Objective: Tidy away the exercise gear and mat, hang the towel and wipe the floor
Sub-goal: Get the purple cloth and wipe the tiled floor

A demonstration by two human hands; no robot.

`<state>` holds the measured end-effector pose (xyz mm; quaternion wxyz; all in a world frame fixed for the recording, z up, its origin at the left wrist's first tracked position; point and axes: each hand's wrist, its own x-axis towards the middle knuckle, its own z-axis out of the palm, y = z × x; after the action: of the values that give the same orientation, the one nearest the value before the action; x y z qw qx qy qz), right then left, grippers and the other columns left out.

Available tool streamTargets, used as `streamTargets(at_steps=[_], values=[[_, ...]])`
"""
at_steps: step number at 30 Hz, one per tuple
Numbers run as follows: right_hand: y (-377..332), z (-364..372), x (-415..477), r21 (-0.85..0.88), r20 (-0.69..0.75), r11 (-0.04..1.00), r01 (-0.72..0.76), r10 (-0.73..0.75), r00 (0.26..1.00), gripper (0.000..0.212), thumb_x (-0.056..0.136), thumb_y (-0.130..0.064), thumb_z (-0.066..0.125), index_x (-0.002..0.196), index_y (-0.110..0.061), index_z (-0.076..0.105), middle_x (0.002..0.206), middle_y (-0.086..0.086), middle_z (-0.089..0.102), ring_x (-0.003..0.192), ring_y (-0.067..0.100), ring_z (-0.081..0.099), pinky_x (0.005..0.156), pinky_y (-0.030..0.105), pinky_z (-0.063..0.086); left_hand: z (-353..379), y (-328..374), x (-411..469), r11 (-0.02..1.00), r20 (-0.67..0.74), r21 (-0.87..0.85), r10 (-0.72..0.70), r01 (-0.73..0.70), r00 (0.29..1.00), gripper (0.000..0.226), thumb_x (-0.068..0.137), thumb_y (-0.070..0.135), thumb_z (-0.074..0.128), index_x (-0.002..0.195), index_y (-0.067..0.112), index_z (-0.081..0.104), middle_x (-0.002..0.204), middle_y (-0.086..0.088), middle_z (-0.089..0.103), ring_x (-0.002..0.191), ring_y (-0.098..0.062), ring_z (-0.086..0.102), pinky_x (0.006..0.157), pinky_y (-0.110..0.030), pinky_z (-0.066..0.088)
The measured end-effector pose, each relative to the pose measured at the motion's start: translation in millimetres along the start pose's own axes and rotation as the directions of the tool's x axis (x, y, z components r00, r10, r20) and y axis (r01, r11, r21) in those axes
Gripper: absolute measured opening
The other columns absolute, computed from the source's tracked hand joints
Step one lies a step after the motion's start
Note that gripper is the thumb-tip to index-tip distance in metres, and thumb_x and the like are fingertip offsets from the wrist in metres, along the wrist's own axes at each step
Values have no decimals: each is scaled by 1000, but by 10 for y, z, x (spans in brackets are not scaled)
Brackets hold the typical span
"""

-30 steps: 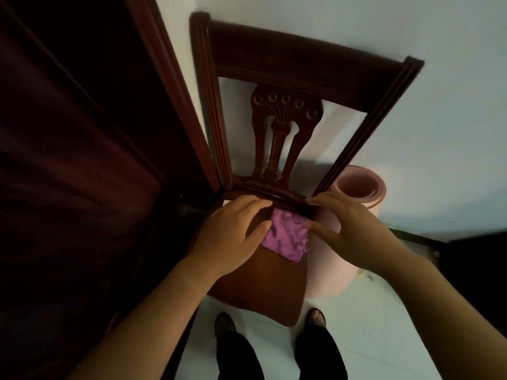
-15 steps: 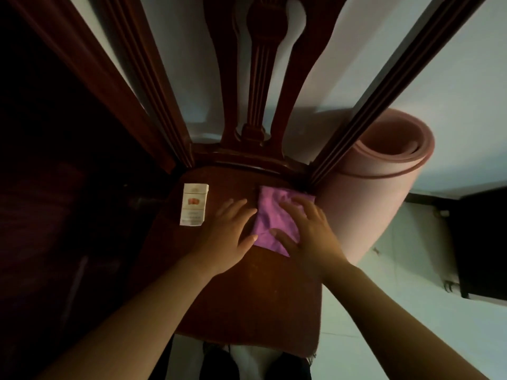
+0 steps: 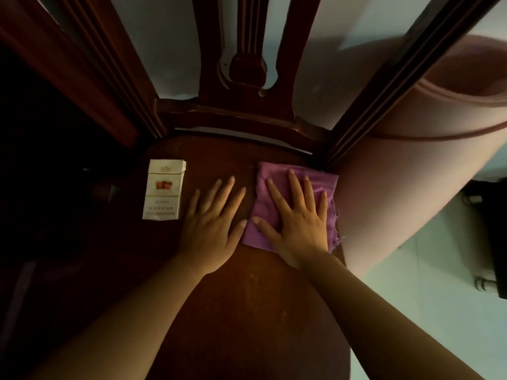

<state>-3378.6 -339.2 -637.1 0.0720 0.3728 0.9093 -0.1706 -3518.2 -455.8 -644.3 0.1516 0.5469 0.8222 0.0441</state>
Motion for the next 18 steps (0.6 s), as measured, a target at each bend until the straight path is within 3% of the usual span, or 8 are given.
streamTargets(at_steps=[6, 10, 13, 18], values=[[10, 39, -39, 38, -71, 999, 16, -13, 997, 70, 84, -74, 23, 145, -46, 1, 157, -5, -5, 143, 19, -11, 114, 55, -6, 40, -46, 1, 1000, -29, -16, -3, 3, 1000, 56, 94, 50, 19, 145, 28, 25, 155, 0, 20, 143, -19, 16, 114, -45, 10], [-33, 17, -6, 20, -53, 999, -34, 35, 998, 80, 76, -83, 20, 143, -49, -8, 157, -5, -13, 142, 25, -18, 107, 60, -13, 52, -50, 6, 999, -50, -51, -8, 5, 999, 54, 94, 47, 20, 144, 28, 28, 155, 1, 22, 142, -18, 17, 114, -43, 10], [-46, 53, 17, -39, -67, 999, -21, 19, 998, 75, 78, -82, 19, 142, -50, -3, 158, -2, -2, 144, 30, -7, 107, 63, -1, 55, -64, 6, 998, -70, -69, -3, -2, 998, 53, 95, 46, 21, 143, 27, 31, 154, 1, 23, 142, -17, 17, 113, -42, 8], [-42, 72, -13, -17, -159, 1000, -5, 2, 987, 59, 85, -70, 29, 138, -43, 33, 148, 1, 36, 134, 31, 31, 96, 59, 35, 40, -70, 6, 995, -83, -99, -2, -6, 997, 52, 95, 44, 21, 142, 26, 32, 153, 0, 26, 142, -18, 20, 114, -43, 12]])
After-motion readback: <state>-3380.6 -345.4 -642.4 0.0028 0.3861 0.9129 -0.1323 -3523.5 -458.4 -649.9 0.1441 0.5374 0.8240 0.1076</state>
